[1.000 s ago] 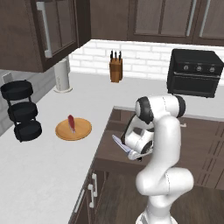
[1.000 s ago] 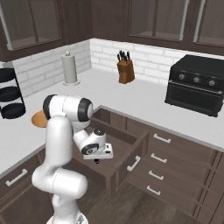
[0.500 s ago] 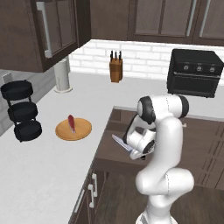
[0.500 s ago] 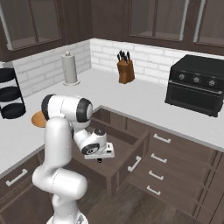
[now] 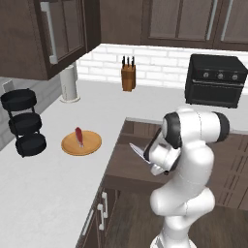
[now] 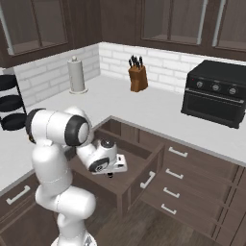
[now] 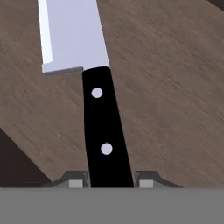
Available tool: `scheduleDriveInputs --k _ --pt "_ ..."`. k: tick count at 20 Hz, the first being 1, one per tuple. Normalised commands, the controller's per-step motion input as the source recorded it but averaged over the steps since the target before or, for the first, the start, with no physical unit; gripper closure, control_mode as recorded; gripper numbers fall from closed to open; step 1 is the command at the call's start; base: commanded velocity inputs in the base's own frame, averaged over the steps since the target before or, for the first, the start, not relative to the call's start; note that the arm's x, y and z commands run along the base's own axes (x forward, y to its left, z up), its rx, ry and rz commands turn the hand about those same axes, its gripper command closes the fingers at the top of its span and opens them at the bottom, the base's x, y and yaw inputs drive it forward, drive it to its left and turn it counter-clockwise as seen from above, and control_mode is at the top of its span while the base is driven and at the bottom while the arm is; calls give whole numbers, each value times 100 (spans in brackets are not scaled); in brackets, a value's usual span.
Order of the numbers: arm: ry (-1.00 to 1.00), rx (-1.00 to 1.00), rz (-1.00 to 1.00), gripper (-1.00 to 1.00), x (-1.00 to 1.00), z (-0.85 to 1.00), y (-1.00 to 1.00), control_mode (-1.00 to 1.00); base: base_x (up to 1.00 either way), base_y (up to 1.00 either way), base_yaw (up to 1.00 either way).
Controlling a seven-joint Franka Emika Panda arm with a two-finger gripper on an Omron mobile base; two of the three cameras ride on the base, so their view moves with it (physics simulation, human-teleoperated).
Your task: Pick up the knife from the drawer and place it on the cutting board. Then place the meat from the plate to the cutting board.
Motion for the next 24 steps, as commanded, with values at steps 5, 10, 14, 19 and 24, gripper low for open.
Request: scheduleDriveInputs --k 5,10,14,19,24 --pt "26 2 0 100 23 100 -14 -100 0 0 0" --pt "33 12 0 100 39 100 -21 -100 0 0 0" --pt "29 13 0 100 36 100 -19 -100 0 0 0" --pt "20 17 0 100 -3 100 -10 -100 0 0 0" --pt "-15 2 0 100 -85 99 1 -100 0 0 0"
